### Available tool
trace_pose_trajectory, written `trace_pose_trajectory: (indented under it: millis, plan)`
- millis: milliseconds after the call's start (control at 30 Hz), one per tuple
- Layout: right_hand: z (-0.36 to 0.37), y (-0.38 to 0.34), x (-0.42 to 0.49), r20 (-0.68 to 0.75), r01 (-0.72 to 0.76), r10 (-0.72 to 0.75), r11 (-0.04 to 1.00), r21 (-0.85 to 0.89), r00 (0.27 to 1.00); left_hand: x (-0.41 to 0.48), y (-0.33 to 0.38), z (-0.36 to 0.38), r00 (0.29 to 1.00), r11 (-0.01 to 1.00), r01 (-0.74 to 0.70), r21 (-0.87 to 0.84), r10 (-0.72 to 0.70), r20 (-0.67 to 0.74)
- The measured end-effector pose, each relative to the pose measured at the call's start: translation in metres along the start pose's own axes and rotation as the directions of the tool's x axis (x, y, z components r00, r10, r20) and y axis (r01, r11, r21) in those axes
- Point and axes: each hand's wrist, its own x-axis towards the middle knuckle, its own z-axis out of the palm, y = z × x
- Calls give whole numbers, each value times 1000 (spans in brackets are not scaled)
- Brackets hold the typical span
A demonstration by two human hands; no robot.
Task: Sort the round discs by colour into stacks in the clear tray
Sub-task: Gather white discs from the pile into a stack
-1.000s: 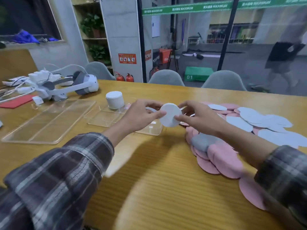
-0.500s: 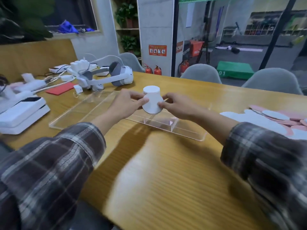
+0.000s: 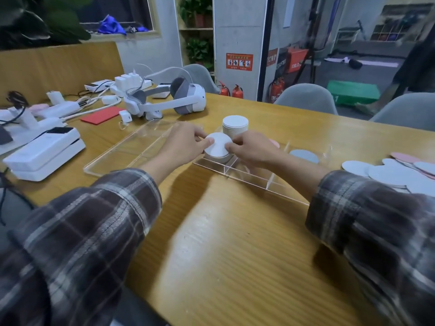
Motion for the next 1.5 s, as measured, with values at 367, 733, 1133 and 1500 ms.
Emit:
trace_pose_trajectory:
  millis: [367,733,1133,1500]
  plan:
    - [-4,2,-13,-137,26,-32,999,-46,990,-7,18,6,938,948,-177,266,245,-247]
    - [-80,69,-135,-210,-4,-22,993,-121,977,-53,128,66,871,872,-489,-18,489,42]
    - [-144,175,-316,-382,-161,112,982,-98,917,-115,267,186,718,722,-656,-219,687,113]
    - [-149,223,-386,-476,-185,120,979,-92,871,-147,280,223,654,661,-699,-274,745,129]
